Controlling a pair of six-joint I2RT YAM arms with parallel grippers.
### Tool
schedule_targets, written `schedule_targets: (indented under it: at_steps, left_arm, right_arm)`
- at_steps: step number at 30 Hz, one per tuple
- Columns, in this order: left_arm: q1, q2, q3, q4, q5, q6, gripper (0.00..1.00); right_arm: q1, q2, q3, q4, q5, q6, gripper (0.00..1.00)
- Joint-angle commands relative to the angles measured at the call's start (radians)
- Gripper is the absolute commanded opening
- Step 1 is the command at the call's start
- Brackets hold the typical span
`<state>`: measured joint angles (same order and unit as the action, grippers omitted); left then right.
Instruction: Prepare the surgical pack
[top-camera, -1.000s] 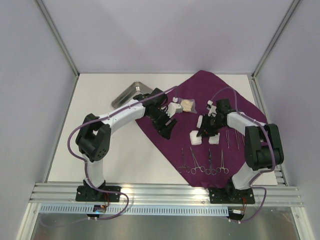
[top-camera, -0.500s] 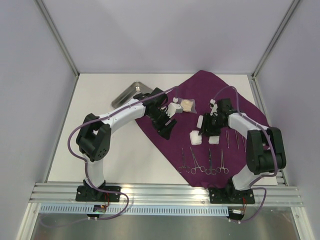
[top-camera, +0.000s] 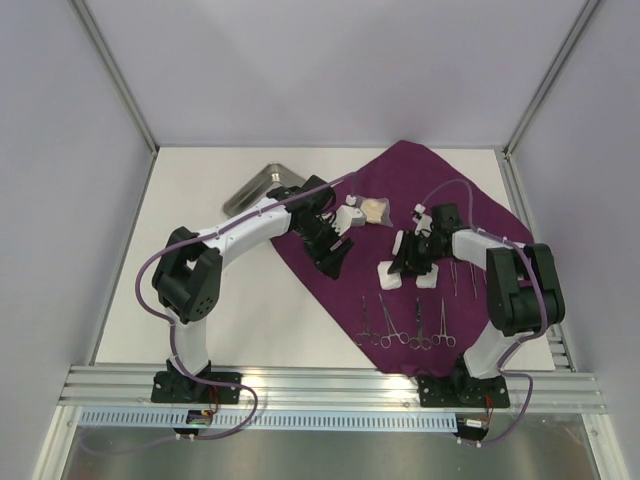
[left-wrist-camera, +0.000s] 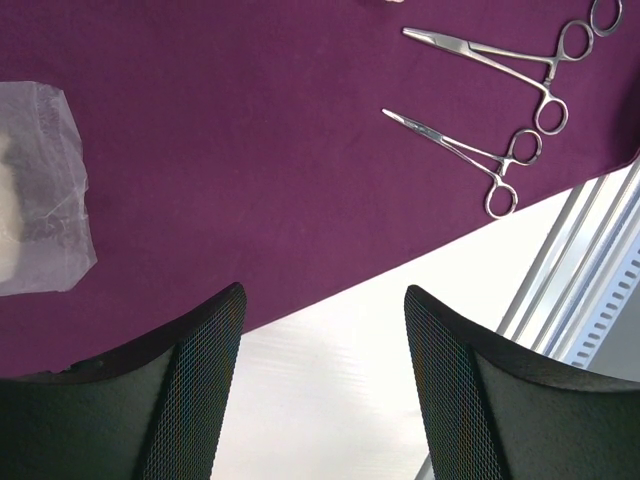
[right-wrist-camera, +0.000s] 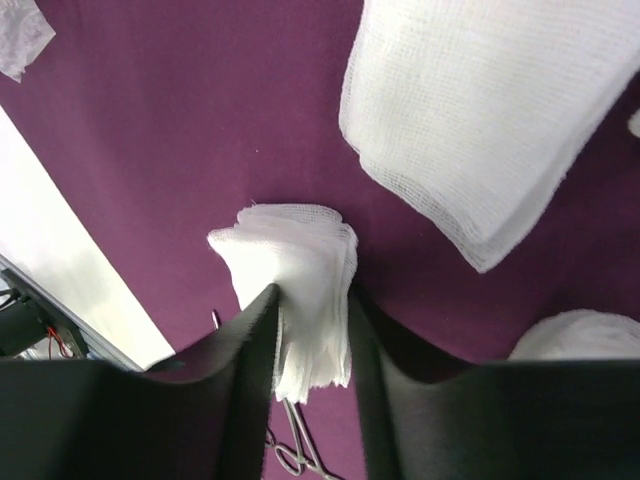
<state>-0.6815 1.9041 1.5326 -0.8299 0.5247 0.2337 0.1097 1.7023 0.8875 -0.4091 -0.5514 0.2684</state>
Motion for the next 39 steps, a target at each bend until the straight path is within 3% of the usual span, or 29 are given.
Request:
schedule_targets:
  at_steps: [1, 9, 15, 16, 23, 29, 35, 39]
  left_arm:
    - [-0.007, -0.014, 0.018, 0.003, 0.014, 0.023, 0.73]
    - [-0.007, -0.028, 0.031, -0.015, 0.04, 0.027, 0.73]
    - [-0.007, -0.114, 0.023, -0.025, 0.06, 0.006, 0.77]
    - [-0.007, -0.135, 0.015, -0.017, 0.063, -0.003, 0.79]
    - [-0.007, -0.393, -0.037, 0.115, 0.11, -0.05, 0.9]
    - [-0.001, -0.504, -0.055, 0.198, 0.181, -0.128, 0.96]
    - [-0.007, -0.505, -0.072, 0.317, 0.322, -0.22, 1.0]
    - [-0.009, -0.479, -0.06, 0.31, 0.308, -0.218, 0.99]
  right_arm:
    - [0.007, 0.04, -0.024, 0.053, -0.039, 0.015, 0.32]
    - [0.008, -0.053, -0.012, 0.029, -0.064, 0.02, 0.0]
    - [0.036, -0.271, -0.054, 0.064, -0.004, 0.072, 0.01]
    - [0.048, -0.365, -0.065, 0.081, 0.036, 0.083, 0.0]
    - [0.254, -0.709, -0.127, 0.306, 0.186, 0.127, 0.0]
    - [0.286, -0.861, -0.163, 0.475, 0.156, 0.209, 0.0]
    - [0.37, -0.935, -0.182, 0.523, 0.189, 0.216, 0.0]
    - [0.421, -0.96, -0.183, 0.552, 0.2, 0.223, 0.0]
